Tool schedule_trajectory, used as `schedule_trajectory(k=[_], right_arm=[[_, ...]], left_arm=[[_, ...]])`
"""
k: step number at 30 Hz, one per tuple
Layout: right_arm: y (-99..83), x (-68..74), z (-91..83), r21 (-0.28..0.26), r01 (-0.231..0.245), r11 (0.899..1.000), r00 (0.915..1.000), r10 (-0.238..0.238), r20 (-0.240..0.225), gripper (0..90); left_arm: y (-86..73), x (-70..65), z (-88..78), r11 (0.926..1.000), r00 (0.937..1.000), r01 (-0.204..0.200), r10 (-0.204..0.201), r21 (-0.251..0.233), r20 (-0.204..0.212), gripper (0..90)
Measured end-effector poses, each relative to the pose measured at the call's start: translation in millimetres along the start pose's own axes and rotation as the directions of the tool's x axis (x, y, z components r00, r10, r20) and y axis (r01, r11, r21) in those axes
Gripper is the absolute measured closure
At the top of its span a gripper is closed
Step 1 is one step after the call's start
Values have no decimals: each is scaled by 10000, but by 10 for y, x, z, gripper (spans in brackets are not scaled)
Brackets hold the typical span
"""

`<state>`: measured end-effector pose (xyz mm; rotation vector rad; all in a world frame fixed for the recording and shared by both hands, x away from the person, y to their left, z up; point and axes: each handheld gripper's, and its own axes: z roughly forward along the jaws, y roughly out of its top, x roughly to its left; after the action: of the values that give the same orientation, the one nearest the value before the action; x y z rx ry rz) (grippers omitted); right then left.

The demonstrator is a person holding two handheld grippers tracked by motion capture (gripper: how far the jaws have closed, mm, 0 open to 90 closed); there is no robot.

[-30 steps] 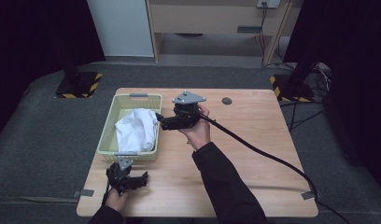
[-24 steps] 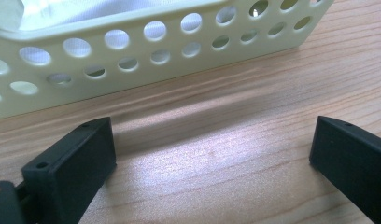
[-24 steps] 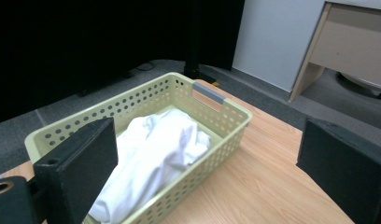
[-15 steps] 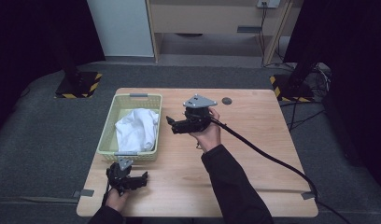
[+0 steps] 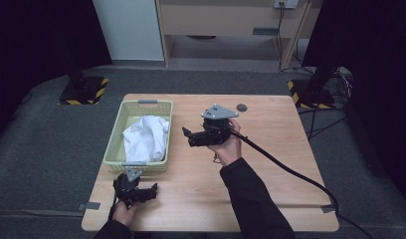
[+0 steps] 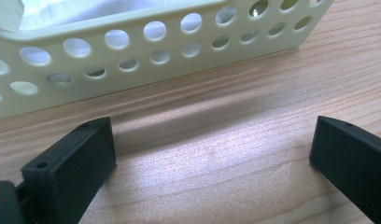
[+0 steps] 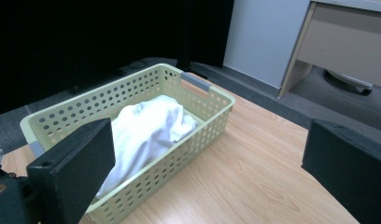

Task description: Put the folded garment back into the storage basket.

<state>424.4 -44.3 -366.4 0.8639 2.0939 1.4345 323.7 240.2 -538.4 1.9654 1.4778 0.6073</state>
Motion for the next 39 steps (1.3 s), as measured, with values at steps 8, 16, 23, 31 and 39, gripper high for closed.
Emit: schedule_trajectory(k=[8,16,23,31,39], right_arm=[[-123,-108,-131,95,-227,9997,9994,224,267,15],[-239,-174,-206,281,-283,9992,9990,273,341,9],[-345,-203,-274,259,-349,9991,9986,338,406,8],[-514,-225,-289,575,-434,9974,9988,419,272,5],[-703,-255,-290,784,-918,9927,9956,900,258,5]], left_arm=[[0,0,0,10000,10000,2,-2,-1,-2,0],[0,0,0,10000,10000,2,-2,0,-1,0],[0,0,0,10000,10000,2,-2,-2,-1,0],[0,0,0,10000,10000,1,-1,-3,0,0],[0,0,0,10000,10000,1,-1,-2,-2,0]])
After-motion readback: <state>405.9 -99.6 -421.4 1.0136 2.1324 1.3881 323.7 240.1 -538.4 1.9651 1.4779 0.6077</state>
